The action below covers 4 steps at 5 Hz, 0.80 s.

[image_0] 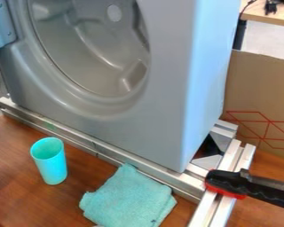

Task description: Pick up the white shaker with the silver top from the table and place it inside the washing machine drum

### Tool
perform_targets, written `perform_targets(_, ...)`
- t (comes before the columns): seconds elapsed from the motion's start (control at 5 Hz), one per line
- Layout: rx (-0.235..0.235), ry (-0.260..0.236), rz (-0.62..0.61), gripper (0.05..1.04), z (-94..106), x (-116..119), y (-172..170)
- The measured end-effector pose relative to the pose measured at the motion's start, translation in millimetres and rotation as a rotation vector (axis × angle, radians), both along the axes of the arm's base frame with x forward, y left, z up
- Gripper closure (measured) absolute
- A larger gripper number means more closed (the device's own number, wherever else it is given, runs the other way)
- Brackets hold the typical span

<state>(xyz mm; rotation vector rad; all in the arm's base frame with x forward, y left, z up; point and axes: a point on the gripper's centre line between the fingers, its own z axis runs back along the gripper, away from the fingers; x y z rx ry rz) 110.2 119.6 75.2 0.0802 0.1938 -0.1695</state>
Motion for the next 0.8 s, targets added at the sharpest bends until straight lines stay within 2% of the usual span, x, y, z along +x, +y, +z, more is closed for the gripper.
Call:
perform_targets(0.2, -0.005, 0.004, 0.001, 0.075, -1.4, 0, -1)
perform_targets(0.4, 0.005, -0.054, 0.026, 0.075, 8.3, 19, 11)
perform_targets(0.6, 0.046, -0.108, 0.078, 0.075, 16.8, 30, 24)
perform_targets(0.8, 0.089, -0.112, 0.124, 0.075, 11.6, 37, 37)
